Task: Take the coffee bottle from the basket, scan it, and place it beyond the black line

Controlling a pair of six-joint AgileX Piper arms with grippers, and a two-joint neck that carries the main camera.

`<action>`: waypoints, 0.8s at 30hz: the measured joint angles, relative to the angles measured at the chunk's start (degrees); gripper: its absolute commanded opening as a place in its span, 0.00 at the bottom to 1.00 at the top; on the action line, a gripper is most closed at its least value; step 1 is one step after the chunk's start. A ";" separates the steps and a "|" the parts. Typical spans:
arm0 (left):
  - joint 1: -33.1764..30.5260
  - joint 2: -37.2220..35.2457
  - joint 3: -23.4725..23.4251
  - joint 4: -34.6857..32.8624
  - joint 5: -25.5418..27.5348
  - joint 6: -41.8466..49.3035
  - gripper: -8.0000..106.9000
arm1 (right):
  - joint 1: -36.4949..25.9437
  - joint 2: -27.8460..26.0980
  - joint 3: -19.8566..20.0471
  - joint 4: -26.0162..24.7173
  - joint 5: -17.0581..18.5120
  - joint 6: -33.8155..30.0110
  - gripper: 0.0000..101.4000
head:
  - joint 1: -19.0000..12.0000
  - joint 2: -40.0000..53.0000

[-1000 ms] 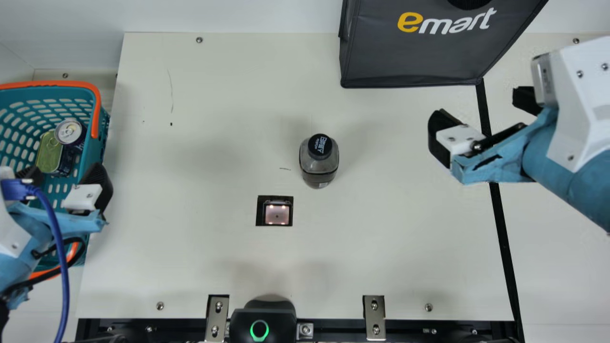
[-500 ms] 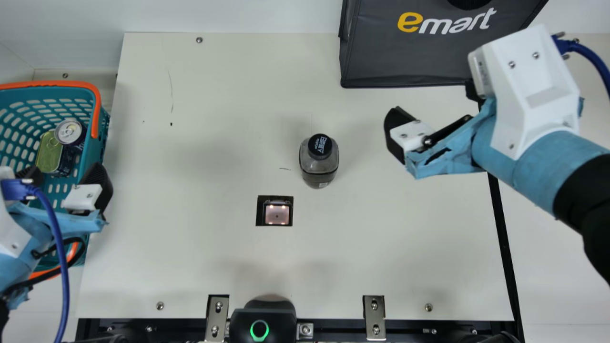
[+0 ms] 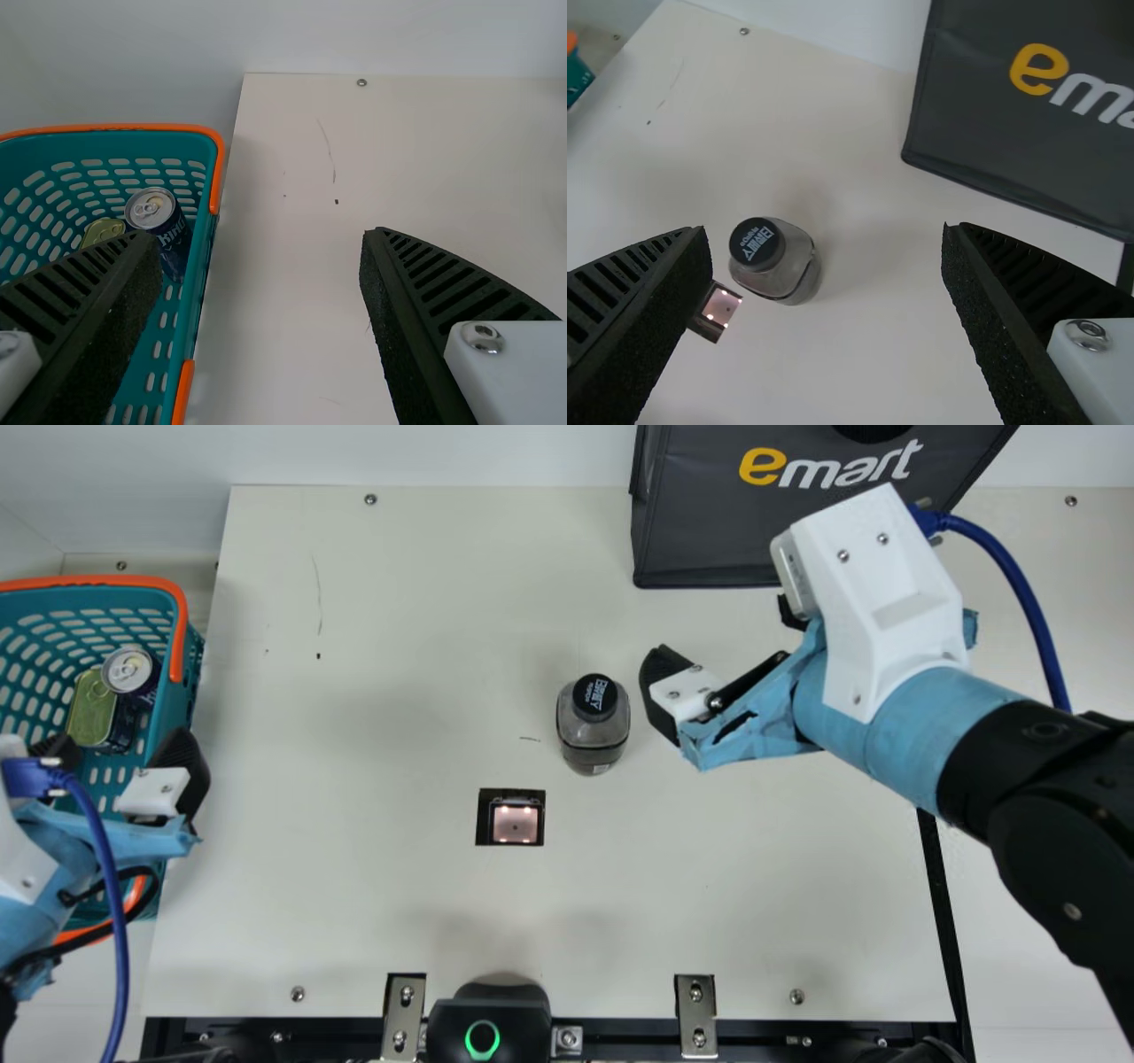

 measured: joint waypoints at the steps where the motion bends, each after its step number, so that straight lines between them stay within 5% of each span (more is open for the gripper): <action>1: 0.00 0.00 0.00 0.00 0.00 0.00 0.85 | 0.25 0.21 0.00 0.30 0.00 0.00 0.90 | 0.00 0.00; 24: 0.00 0.00 0.00 0.00 0.00 0.00 0.85 | 4.51 4.68 1.71 5.32 -0.95 -3.88 0.90 | 0.00 0.00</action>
